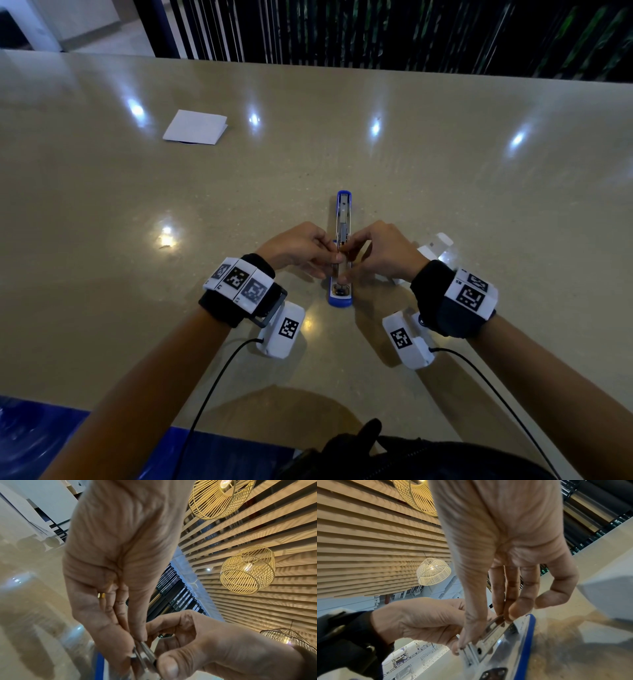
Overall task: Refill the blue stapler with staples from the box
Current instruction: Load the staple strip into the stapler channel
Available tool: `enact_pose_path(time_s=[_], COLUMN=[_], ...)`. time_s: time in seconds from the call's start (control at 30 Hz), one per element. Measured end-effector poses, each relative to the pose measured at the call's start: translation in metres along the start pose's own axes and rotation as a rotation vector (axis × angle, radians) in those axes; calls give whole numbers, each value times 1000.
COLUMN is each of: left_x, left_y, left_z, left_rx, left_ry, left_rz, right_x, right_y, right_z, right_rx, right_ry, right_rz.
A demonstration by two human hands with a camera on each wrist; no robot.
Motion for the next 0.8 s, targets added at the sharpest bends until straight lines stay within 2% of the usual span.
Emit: enact_pose_path(time_s=[0.27, 0.33, 0.47, 0.57, 0.67, 0.73, 0.8], left_x=[-1, -3, -17, -24, -19, -17, -16], left_y=[-2, -4, 0, 2, -1, -1, -3], left_z=[0, -1, 3, 20, 37, 42, 39], left_rx=[13, 19, 144, 317, 632, 704, 696], left_ry=[-14, -22, -45, -90, 23, 136, 165], left_rz=[-10, -18, -15, -17, 46, 67, 63], right_x=[0, 1, 13, 32, 49, 58, 63], right_y=[8, 11, 21, 29, 30, 30, 33], right_z=[-5, -14, -34, -33, -22, -19, -17], right_rx=[17, 24, 108, 226, 333, 375, 393], right_ry=[-15, 28, 233, 216, 95, 77, 70], right_rz=[-42, -22, 21, 137, 244, 266, 281])
Point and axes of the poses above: each hand's wrist, its own x-axis towards the middle knuckle, its own z-axis out of the palm, y = z × x, the point moved 5 cm from there along x, towards the middle knuckle, and after that the axes turned 2 degrees about -y, right-handed, at the moved point
